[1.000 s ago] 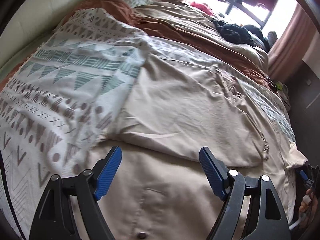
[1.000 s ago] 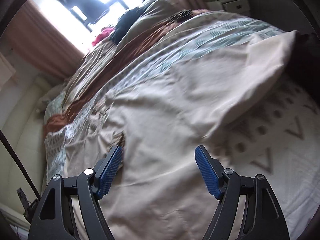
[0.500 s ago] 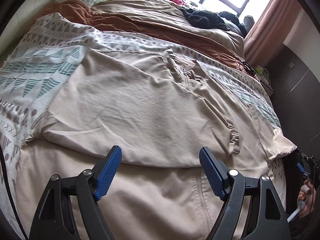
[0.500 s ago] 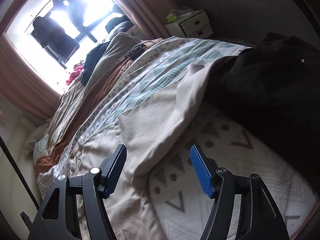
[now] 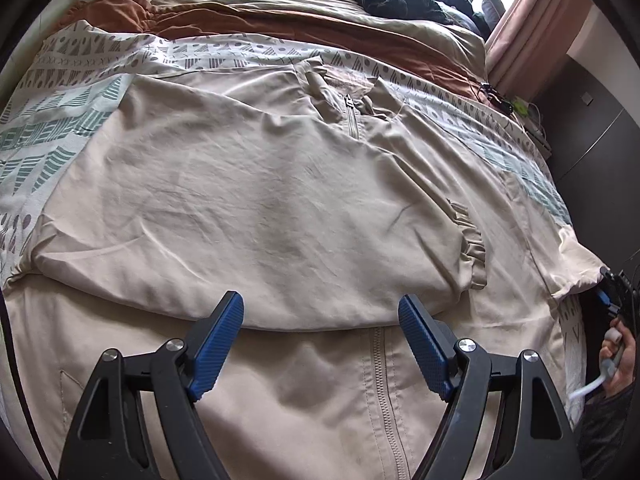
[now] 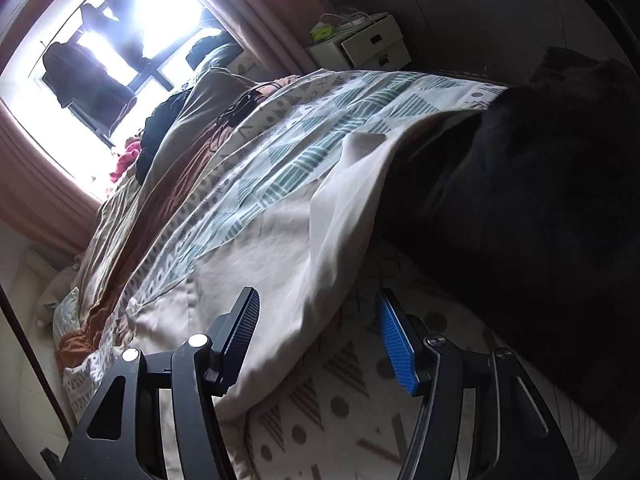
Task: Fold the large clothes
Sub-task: 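Move the right tool to the opposite side edge of the jacket, then grasp the jacket side edge with the right tool and fold it toward the zipper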
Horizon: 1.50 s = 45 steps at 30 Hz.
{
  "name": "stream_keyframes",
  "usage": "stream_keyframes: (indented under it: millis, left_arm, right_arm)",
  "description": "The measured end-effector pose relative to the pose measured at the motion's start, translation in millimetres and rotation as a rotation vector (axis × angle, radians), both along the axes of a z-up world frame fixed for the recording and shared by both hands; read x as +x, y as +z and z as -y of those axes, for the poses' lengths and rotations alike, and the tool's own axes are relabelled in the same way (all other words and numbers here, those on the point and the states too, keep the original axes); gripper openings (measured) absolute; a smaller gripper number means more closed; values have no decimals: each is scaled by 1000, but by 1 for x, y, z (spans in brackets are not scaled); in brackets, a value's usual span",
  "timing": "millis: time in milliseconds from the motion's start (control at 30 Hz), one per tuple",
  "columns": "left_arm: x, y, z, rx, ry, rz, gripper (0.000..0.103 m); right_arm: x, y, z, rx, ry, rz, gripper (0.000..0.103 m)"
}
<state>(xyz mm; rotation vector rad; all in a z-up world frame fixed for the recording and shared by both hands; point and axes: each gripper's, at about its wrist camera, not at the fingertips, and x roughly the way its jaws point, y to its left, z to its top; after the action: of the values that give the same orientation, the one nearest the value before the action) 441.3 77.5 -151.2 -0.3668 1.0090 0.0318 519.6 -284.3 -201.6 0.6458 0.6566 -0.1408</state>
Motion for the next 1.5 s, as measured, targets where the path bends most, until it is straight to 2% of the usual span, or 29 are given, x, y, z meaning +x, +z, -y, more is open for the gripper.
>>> stream_keyframes:
  millis: [67, 133, 233, 500, 667, 833, 1000, 1133, 1200, 1367, 1500]
  left_arm:
    - [1, -3, 0, -5, 0, -3, 81]
    - [1, -7, 0, -15, 5, -9, 81]
    - [2, -12, 0, -22, 4, -20, 81]
    - [-15, 2, -18, -52, 24, 16, 81]
    - [-32, 12, -40, -64, 57, 45, 81]
    - [-55, 24, -66, -68, 80, 78, 81]
    - [-77, 31, -95, -81, 126, 96, 81]
    - [-99, 39, -116, -102, 163, 140, 81]
    - [-107, 41, -124, -103, 170, 152, 81]
    - [-121, 40, -144, -87, 181, 155, 81]
    - [-128, 33, -156, -106, 201, 150, 81]
  right_arm:
    - [9, -2, 1, -15, -10, -7, 46]
    - [15, -4, 1, -2, 1, -28, 9]
    - [20, 3, -8, -22, 23, -20, 2]
    - [0, 61, -49, -53, 136, 118, 2]
    - [-14, 97, -92, -73, 242, 176, 2]
    - [-22, 105, -135, -112, 348, 186, 2]
    - [-25, 97, -176, -99, 439, 175, 2]
    - [-18, 78, -197, -4, 475, 124, 2]
    - [-14, 66, -210, 12, 500, 94, 2]
    - [7, 34, -248, 12, 559, -4, 3]
    - [32, 0, -265, 2, 584, -143, 5]
